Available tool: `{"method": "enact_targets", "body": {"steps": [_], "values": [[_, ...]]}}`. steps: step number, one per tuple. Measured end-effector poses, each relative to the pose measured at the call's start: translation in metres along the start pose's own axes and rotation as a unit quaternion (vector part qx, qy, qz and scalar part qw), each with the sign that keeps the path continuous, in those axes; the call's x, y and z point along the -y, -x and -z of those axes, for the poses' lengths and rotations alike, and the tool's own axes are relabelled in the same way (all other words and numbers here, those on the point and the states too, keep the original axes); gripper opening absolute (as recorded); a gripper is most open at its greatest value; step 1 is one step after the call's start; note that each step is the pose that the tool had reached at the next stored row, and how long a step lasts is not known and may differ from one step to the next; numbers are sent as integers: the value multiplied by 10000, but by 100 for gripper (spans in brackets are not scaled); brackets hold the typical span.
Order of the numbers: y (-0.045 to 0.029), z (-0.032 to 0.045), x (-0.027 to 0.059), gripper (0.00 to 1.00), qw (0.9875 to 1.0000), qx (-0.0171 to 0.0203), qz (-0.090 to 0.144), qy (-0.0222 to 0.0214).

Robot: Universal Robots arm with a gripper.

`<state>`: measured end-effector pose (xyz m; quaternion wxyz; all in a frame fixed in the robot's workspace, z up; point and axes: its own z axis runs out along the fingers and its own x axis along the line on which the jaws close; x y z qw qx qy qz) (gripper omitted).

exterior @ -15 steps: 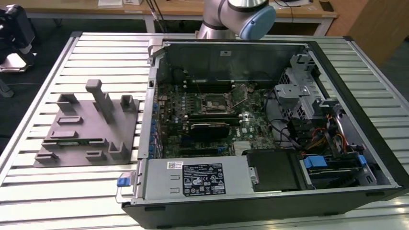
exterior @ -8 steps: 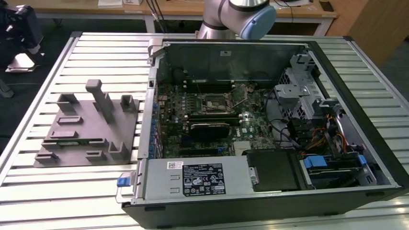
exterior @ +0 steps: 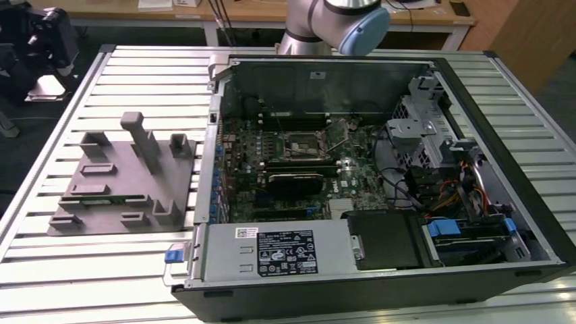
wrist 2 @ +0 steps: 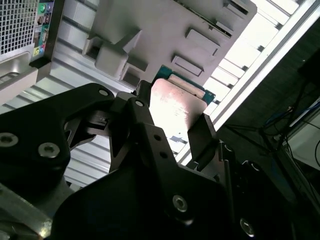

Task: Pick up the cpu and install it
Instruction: 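Pick up the cpu and move it towards the insertion slot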

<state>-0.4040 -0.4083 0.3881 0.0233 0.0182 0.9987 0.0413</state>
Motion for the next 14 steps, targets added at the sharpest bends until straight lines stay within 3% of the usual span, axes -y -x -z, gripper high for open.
{"method": "enact_targets", "body": {"steps": [14], "values": [[390,-19,-13,54,10000,1,0,0]]}}
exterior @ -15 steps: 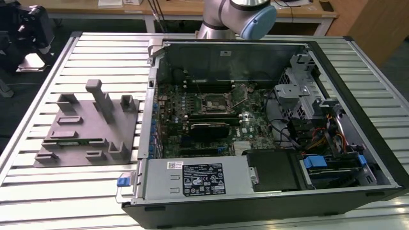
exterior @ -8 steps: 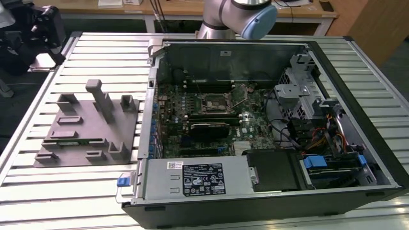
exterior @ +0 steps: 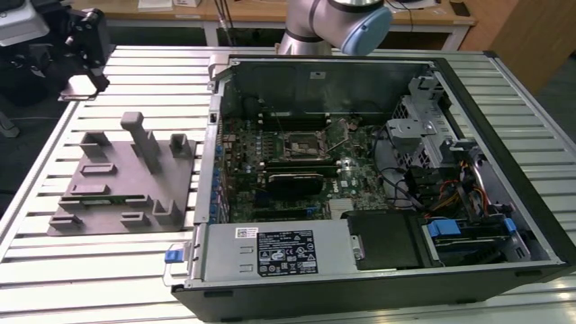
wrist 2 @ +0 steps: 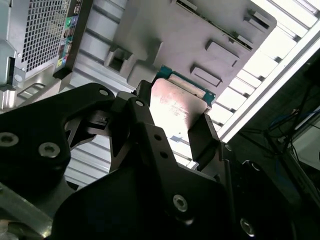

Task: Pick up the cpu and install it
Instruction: 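Pick up the cpu and move it towards the insertion slot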

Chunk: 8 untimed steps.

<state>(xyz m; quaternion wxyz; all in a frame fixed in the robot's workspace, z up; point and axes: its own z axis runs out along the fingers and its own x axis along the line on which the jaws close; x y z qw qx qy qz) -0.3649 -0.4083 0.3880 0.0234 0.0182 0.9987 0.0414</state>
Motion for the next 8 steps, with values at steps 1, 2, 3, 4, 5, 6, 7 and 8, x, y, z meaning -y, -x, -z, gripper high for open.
{"method": "enact_targets", "body": {"steps": [1,2,3,4,5,6,7,8], "values": [[28,-1,-1,54,10000,0,0,0],[59,-3,-2,54,10000,0,0,0],[87,-4,-3,54,10000,0,0,0],[116,-5,-4,54,10000,-1,1,0],[143,-7,-5,54,10000,0,0,0],[170,-8,-6,54,10000,0,0,0],[197,-9,-7,54,10000,0,0,0],[224,-11,-8,54,10000,0,0,0]]}}
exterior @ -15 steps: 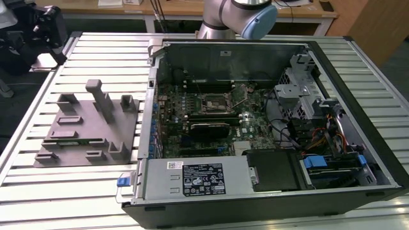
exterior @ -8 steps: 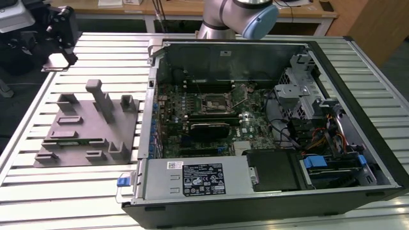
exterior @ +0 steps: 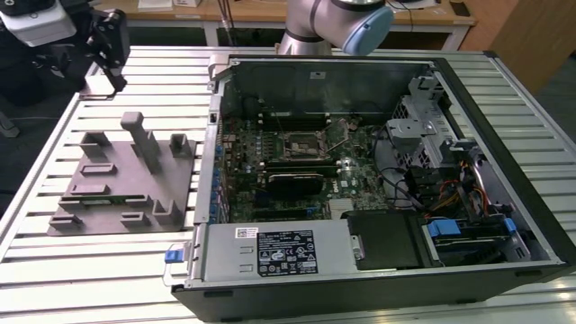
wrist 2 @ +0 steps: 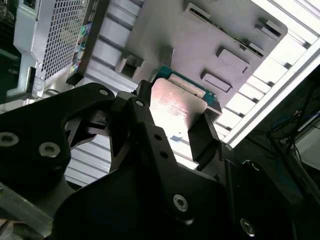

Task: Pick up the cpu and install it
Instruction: 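Pick up the cpu and move it towards the insertion slot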

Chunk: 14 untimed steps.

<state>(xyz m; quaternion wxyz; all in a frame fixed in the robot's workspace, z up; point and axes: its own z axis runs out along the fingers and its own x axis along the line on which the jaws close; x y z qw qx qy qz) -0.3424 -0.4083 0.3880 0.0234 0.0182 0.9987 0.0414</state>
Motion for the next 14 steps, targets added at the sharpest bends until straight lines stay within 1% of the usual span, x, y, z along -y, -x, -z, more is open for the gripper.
{"method": "enact_targets", "body": {"steps": [14], "values": [[395,-19,-13,54,10000,0,0,0]]}}
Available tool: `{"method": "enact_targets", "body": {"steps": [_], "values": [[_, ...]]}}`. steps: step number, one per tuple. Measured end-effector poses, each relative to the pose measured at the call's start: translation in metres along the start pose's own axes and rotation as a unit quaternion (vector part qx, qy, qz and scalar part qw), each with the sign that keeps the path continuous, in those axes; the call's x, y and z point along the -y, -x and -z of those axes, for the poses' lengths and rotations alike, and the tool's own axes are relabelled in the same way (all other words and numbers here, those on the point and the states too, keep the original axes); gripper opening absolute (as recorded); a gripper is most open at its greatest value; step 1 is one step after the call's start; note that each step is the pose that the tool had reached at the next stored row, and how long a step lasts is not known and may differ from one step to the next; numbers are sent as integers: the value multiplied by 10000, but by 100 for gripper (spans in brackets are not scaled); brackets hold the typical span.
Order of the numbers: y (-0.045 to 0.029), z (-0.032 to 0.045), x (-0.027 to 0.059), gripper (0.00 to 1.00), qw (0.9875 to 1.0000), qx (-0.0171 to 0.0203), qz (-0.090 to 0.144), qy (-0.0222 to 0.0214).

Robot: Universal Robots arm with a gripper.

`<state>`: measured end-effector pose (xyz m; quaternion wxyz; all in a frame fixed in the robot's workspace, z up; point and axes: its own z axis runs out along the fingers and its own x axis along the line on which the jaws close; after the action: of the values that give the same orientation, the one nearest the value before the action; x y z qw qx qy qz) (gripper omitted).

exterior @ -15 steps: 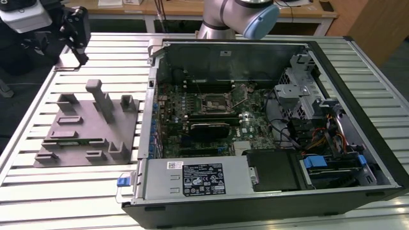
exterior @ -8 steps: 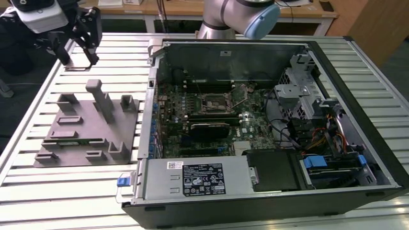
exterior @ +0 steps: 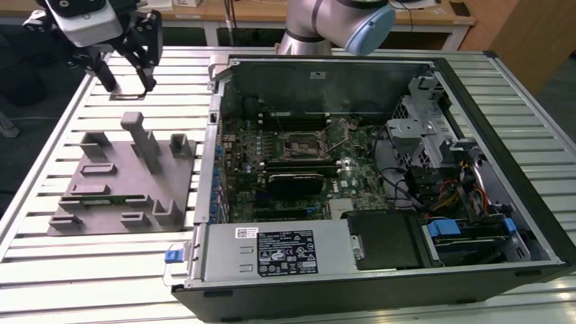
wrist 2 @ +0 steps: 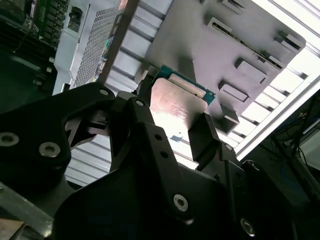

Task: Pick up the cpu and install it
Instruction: 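Pick up the cpu and move it towards the insertion slot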

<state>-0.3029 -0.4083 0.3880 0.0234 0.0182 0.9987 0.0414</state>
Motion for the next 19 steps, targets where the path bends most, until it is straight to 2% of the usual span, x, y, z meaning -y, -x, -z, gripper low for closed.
{"method": "enact_targets", "body": {"steps": [6,19], "values": [[208,-10,-7,54,10000,0,0,0],[717,-35,-25,54,10000,0,0,0]]}}
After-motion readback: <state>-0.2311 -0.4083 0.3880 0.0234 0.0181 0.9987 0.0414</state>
